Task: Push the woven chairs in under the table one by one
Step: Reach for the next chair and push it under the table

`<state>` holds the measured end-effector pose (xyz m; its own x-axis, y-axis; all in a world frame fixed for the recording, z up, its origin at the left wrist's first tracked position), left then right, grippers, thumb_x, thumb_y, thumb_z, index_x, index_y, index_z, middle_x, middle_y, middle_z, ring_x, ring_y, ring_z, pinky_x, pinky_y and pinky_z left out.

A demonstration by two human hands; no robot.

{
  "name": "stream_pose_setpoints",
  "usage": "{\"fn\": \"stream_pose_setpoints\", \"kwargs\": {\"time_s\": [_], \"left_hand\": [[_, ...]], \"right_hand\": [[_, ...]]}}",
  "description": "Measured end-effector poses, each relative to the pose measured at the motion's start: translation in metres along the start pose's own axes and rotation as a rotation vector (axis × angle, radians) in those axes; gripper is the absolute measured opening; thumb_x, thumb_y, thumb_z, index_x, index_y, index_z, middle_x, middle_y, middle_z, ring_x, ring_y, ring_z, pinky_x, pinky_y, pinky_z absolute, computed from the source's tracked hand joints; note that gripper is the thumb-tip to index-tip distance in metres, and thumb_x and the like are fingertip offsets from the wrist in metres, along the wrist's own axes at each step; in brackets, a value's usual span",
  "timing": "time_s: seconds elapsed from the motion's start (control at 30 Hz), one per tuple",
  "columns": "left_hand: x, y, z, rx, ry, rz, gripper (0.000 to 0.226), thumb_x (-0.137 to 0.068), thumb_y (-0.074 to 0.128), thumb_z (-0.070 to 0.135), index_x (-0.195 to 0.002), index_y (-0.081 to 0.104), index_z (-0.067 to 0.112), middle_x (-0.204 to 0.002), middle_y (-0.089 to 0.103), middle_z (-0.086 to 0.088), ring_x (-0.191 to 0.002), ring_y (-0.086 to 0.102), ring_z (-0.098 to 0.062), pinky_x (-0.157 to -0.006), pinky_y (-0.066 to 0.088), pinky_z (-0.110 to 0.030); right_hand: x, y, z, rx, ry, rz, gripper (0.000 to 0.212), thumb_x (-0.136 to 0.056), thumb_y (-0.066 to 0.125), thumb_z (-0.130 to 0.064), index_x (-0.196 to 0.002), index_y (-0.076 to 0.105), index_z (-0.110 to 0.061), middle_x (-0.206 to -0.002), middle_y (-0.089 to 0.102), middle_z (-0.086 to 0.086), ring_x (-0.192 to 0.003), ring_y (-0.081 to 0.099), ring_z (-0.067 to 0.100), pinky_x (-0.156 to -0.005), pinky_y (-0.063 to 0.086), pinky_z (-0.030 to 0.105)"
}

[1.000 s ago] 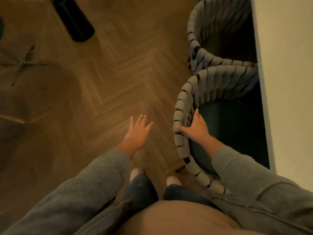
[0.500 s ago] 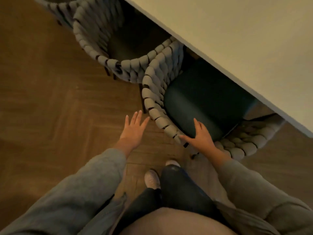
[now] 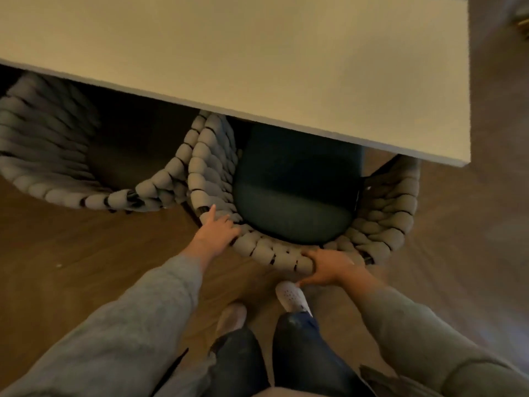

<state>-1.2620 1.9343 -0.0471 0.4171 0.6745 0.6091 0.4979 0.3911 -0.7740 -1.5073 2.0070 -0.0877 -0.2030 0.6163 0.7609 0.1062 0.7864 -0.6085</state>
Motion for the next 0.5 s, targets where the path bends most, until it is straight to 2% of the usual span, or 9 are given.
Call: {"fn": "stream_pose_setpoints", "kwargs": {"time_s": [0.07,0.17,0.3,0.5], "left_hand": [[-0.008,0.000,-0.009,-0.029,0.075,0.004,0.053,-0.095,0.046,0.005,-0.144,0.037,0.024,-0.148,0.041,-0.009,-0.144,0.024,-0.028,-0.116,0.000,-0.057],[-0.018,0.002,-0.014,-0.058,0.183,0.051,0.050,-0.097,0.046,0.012,-0.144,0.038,0.028,-0.150,0.038,-0.006,-0.143,0.026,-0.026,-0.119,0.007,-0.052],[-0.019,0.004,-0.014,-0.013,0.210,0.132,0.037,-0.094,0.051,0.026,-0.129,0.050,0.033,-0.137,0.052,0.001,-0.130,0.043,-0.022,-0.108,0.027,-0.042],[0.005,0.020,0.006,0.009,0.239,0.108,0.032,-0.091,0.053,0.028,-0.123,0.052,0.032,-0.124,0.058,0.002,-0.122,0.047,-0.022,-0.103,0.031,-0.042]], "right_hand": [[0.003,-0.002,-0.005,0.088,0.019,0.166,0.064,-0.078,0.066,-0.056,-0.134,0.047,-0.031,-0.127,0.060,0.001,-0.109,0.058,0.021,-0.089,0.047,0.033],[0.008,0.000,-0.010,0.175,0.106,0.316,0.039,-0.087,0.060,-0.035,-0.124,0.053,-0.029,-0.112,0.065,0.001,-0.099,0.062,0.021,-0.082,0.049,0.034],[0.012,-0.001,-0.012,0.114,0.173,0.377,0.029,-0.092,0.056,-0.025,-0.119,0.058,-0.035,-0.105,0.066,-0.004,-0.097,0.062,0.017,-0.083,0.046,0.031],[0.035,0.029,-0.017,0.100,0.194,0.364,0.026,-0.096,0.049,-0.024,-0.119,0.058,-0.033,-0.109,0.065,-0.003,-0.102,0.059,0.018,-0.088,0.043,0.033]]}}
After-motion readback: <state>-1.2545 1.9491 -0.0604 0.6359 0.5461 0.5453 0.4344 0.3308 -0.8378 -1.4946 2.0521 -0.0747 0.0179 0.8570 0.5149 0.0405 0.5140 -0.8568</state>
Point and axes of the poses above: each hand's wrist, its own x-axis away from the middle knuckle, its own y-axis out of the palm, z = x × y, the point moved 6 cm from there along -x, towards the middle knuckle
